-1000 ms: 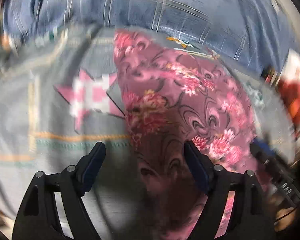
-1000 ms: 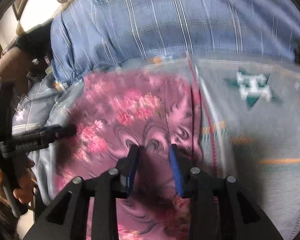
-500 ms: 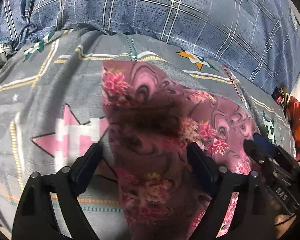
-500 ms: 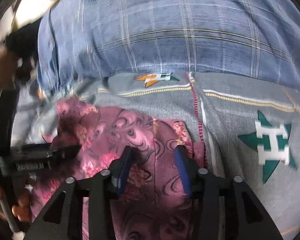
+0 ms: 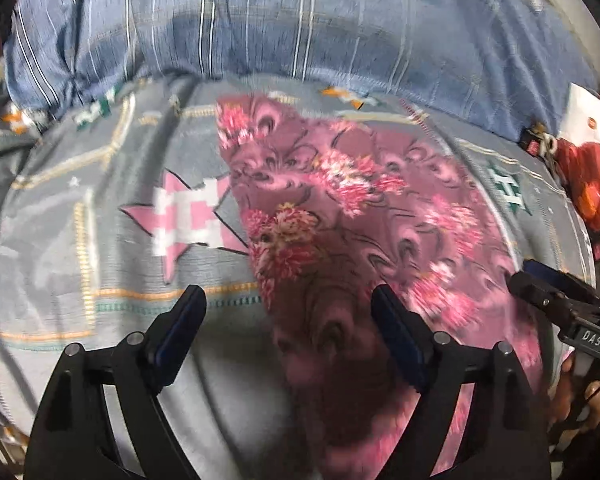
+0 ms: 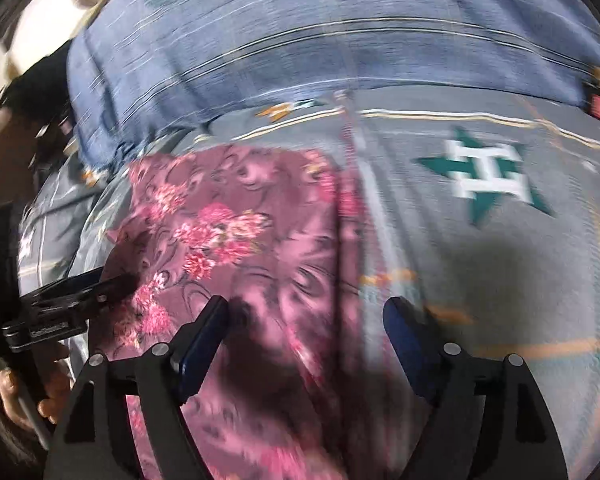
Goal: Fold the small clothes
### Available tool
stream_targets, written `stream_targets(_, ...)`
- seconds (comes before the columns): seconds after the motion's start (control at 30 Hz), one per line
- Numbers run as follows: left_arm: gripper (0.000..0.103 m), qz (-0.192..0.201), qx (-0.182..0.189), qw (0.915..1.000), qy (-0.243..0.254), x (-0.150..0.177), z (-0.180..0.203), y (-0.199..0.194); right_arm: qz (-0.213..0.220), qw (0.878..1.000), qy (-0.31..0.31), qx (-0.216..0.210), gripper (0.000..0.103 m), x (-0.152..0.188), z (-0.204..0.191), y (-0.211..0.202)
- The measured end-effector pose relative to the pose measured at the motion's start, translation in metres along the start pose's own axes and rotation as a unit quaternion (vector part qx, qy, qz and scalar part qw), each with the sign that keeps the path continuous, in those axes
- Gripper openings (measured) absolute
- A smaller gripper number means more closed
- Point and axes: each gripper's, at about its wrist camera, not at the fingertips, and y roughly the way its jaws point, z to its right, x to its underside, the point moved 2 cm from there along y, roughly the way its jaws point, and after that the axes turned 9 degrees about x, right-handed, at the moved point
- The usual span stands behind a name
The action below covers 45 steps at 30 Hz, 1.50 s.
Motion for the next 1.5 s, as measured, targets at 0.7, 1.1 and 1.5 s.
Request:
stream_targets(0.7, 0.103, -0.037, 0.103, 0.9887, -0.103, 0.050, -0.027, 0.009, -0.039, 0.996, -0.019, 0.072, 0.094, 0.056, 0.012, -0.011)
stream_targets(1.1, 0.103, -0.037, 0.081, 0.9947, -0.052, 0.064, 0.000, -0.003, 0.041, 0.996, -0.079, -0.019, 0.009, 0.072, -0.015, -0.069)
stream_targets(1.5, 0.102, 0.022, 0.087, 0.9959, -0.011, 0.040, 0.018, -0.033, 0.061, 0.998, -0.009, -0.022, 0.029, 0.046, 0.007, -0.079)
